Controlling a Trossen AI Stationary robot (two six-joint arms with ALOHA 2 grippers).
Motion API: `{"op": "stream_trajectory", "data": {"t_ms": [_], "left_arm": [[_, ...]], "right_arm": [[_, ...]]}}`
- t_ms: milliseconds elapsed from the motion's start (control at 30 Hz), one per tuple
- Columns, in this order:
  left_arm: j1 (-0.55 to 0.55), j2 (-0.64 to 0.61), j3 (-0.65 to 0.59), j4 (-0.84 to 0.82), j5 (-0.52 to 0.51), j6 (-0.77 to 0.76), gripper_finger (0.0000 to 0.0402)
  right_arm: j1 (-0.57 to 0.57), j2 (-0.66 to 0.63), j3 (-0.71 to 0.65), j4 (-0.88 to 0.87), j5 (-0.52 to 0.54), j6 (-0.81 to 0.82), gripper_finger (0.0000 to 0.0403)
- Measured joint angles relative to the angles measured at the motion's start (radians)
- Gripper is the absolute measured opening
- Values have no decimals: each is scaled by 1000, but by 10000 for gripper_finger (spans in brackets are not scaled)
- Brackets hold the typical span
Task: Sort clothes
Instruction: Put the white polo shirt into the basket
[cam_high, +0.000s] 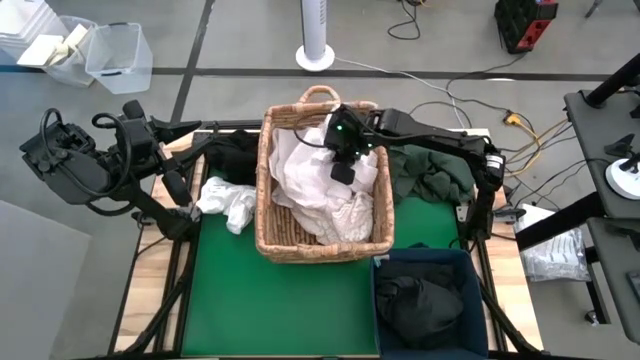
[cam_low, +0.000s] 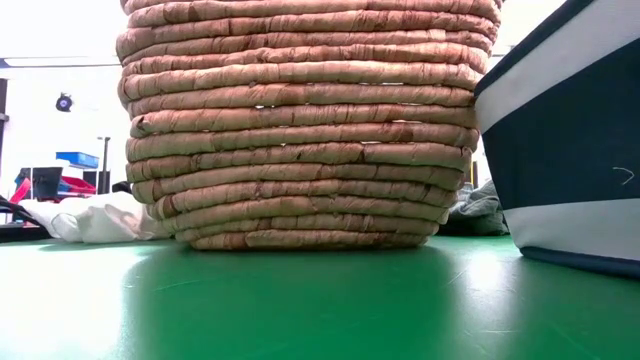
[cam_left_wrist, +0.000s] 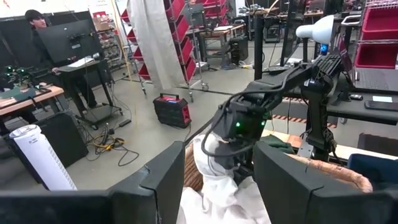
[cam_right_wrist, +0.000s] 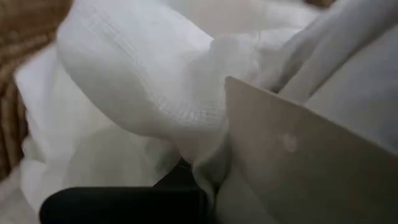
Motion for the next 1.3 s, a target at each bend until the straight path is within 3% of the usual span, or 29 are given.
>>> {"op": "stream_trajectory", "data": {"t_ms": [333,733,900,1100,1200,1300], "left_arm": [[0,0,0,-6,-1,0,169],[0,0,0,-20,-1,-1,169],[0,0,0,-19,-1,-1,169],[0,0,0,-24,-5,-1,169],[0,0,0,-27,-39,-1,169],[0,0,0,-28,-52,0,169]], "right_arm": [[0,0,-90,36,-26,10,29],[22,0,36,53,-100,50,210],[25,0,128,40,-111,53,254],[26,0,237,30,-103,52,244],[21,-1,269,47,-102,42,205],[13,-2,274,66,-100,42,141]]}}
